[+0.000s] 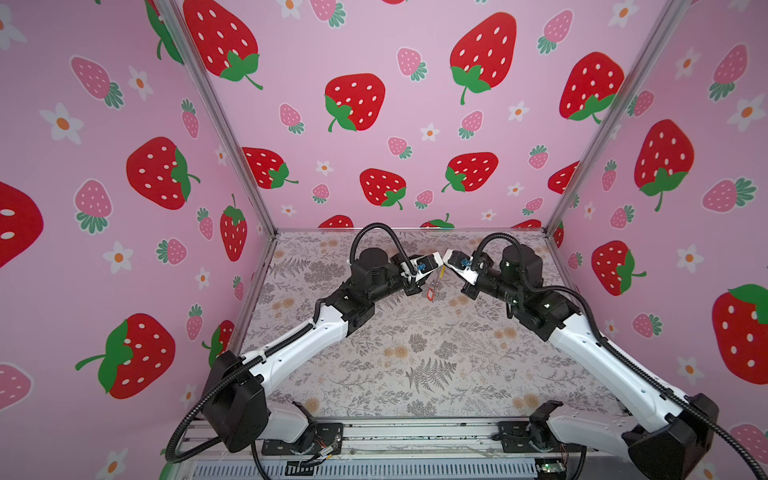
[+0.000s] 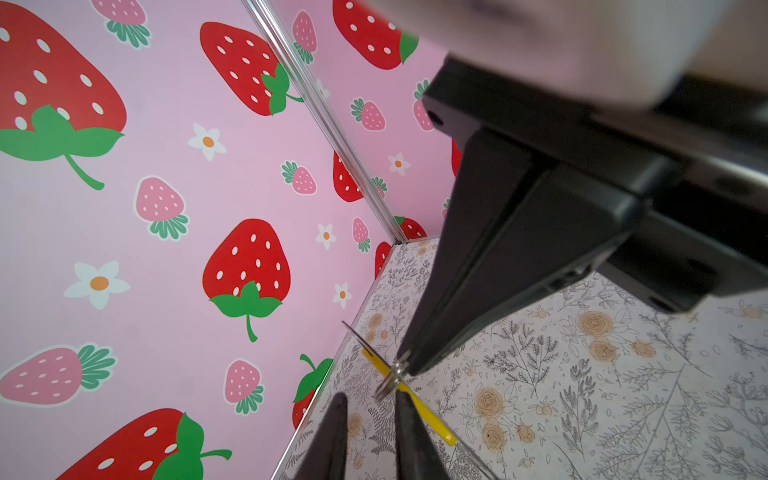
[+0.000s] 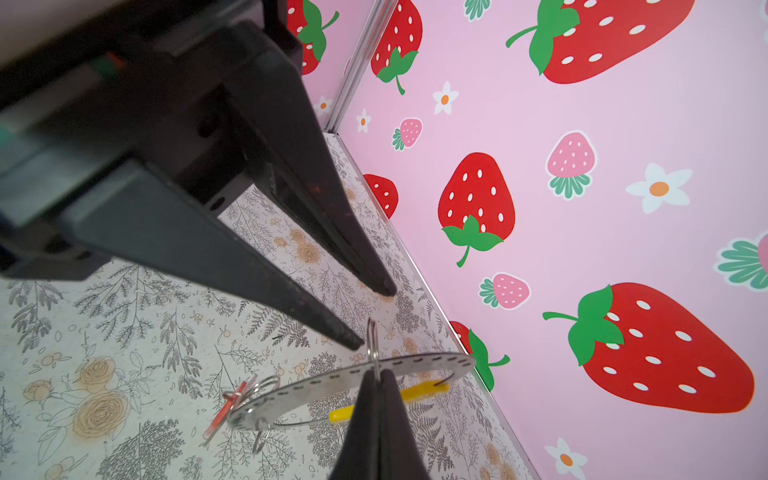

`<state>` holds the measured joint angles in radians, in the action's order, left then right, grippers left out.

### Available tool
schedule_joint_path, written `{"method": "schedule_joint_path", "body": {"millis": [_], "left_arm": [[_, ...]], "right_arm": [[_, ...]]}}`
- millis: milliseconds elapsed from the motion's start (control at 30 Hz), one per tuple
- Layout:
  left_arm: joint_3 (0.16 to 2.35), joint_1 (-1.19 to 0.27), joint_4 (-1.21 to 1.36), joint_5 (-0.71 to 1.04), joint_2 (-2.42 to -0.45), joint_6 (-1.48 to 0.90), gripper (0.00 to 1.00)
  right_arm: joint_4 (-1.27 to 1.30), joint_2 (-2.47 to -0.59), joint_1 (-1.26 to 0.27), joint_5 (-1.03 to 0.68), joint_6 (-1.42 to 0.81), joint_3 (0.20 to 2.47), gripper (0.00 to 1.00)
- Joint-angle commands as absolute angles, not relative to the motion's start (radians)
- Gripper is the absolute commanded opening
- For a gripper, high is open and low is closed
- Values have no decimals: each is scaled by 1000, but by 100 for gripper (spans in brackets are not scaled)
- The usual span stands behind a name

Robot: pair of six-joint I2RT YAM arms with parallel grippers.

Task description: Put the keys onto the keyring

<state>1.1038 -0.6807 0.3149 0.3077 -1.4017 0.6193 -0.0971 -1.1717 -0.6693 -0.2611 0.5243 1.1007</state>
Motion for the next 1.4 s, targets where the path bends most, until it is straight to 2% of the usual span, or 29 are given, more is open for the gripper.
{"method": "schedule_joint_path", "body": {"millis": [0, 567, 833, 1367], "left_arm": [[1126, -682, 329, 323, -1413, 612, 23], [1138, -684, 357, 340, -1428, 578, 18], [1128, -683, 343, 330, -1406, 587, 20], [1110, -651, 402, 352, -1397, 473, 22]], "right_arm": [[-73, -1171, -667, -290, 522, 1131, 0], [-60, -1175, -669, -285, 532, 1116, 0], [-16, -1152, -667, -215, 528, 1085, 0], [37, -1127, -668, -220, 519, 1043, 0]]}}
